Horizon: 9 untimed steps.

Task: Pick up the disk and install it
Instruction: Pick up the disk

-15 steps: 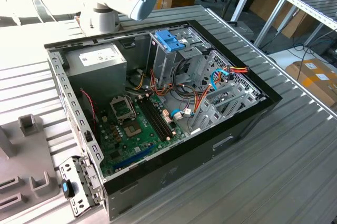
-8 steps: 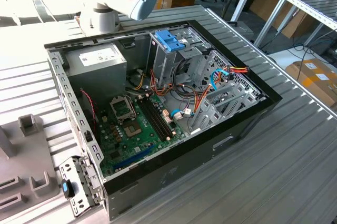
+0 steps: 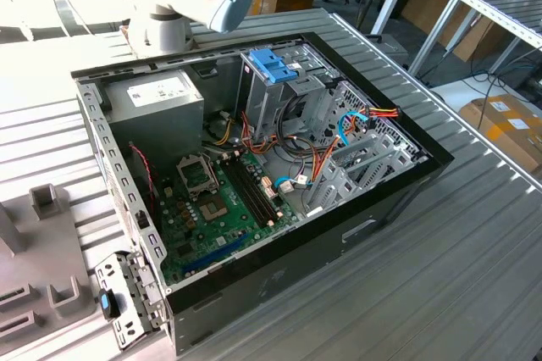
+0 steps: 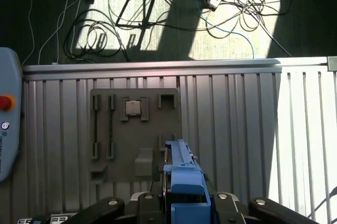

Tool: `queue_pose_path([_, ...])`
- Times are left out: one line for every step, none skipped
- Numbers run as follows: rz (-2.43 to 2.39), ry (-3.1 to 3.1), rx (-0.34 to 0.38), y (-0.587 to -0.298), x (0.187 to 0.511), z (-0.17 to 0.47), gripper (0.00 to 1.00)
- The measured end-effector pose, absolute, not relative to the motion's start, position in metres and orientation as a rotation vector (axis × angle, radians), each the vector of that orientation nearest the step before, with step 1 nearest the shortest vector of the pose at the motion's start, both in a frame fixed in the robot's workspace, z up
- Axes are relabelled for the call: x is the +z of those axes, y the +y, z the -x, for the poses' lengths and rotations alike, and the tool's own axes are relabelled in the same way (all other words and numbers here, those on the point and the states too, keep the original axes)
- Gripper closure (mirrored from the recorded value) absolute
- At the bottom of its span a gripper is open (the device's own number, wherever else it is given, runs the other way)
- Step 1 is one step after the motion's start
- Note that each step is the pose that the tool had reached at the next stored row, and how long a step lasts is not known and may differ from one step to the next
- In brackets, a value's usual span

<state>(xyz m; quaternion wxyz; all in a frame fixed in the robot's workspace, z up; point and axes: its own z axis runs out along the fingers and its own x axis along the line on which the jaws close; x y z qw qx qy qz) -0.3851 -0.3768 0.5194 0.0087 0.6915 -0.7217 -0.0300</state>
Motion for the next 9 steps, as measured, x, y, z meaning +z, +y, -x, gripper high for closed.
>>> queue_pose_path([-2.160, -2.255, -0.094, -0.3768, 0.5195, 0.3842, 0.63])
queue_pose_path([-2.161, -2.255, -0.094, -0.3768, 0.5195, 0.3831, 0.63])
queue_pose_path([-2.160, -2.255, -0.094, -0.3768, 0.5195, 0.3825, 0.63])
queue_pose_path([-2.160, -2.255, -0.094, -0.3768, 0.5195, 0.3818, 0.63])
queue_pose_path([-2.161, -2.255, -0.094, -0.3768, 0.5194, 0.3805, 0.63])
queue_pose_path([-2.161, -2.255, -0.094, -0.3768, 0.5195, 0.3799, 0.63])
queue_pose_path([-2.161, -2.255, -0.094, -0.3768, 0.5195, 0.3792, 0.63])
queue_pose_path([-2.161, -2.255, -0.094, -0.3768, 0.5195, 0.3778, 0.63])
queue_pose_path([-2.161, -2.255, -0.094, -0.3768, 0.5195, 0.3770, 0.63])
